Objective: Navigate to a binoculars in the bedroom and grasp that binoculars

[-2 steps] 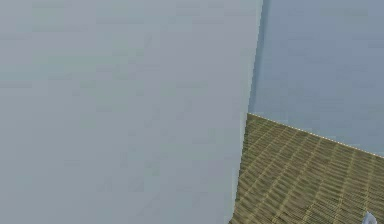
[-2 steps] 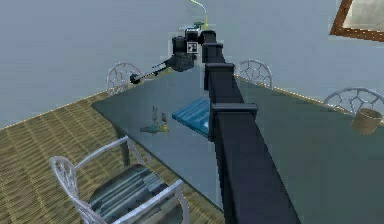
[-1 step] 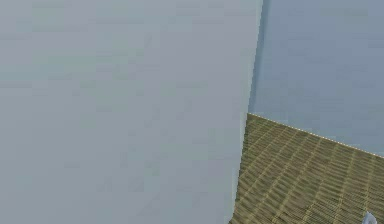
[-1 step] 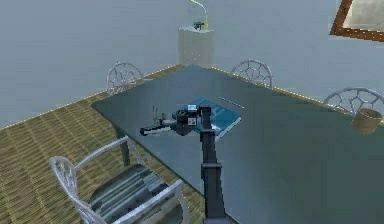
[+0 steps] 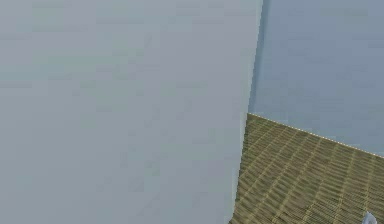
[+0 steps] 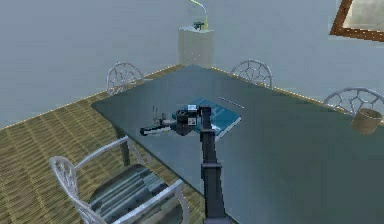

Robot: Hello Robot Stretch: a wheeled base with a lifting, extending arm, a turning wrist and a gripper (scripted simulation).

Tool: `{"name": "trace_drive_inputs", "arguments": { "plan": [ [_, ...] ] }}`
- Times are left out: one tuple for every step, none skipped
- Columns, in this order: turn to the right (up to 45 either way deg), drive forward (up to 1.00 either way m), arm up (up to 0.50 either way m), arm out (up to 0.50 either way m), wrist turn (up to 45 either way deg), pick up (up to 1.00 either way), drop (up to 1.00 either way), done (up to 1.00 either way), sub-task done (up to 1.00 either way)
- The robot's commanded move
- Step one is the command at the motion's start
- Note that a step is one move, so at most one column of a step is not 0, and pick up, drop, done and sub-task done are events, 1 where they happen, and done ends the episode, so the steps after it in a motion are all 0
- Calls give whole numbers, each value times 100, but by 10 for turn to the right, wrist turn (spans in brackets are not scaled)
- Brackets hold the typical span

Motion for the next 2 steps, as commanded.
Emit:
{"name": "trace_drive_inputs", "arguments": {
  "plan": [
    [0, 0, 10, 0, 0, 0, 0, 0, 0],
    [0, 0, 0, 0, 0, 0, 0, 100, 0]
  ]
}}
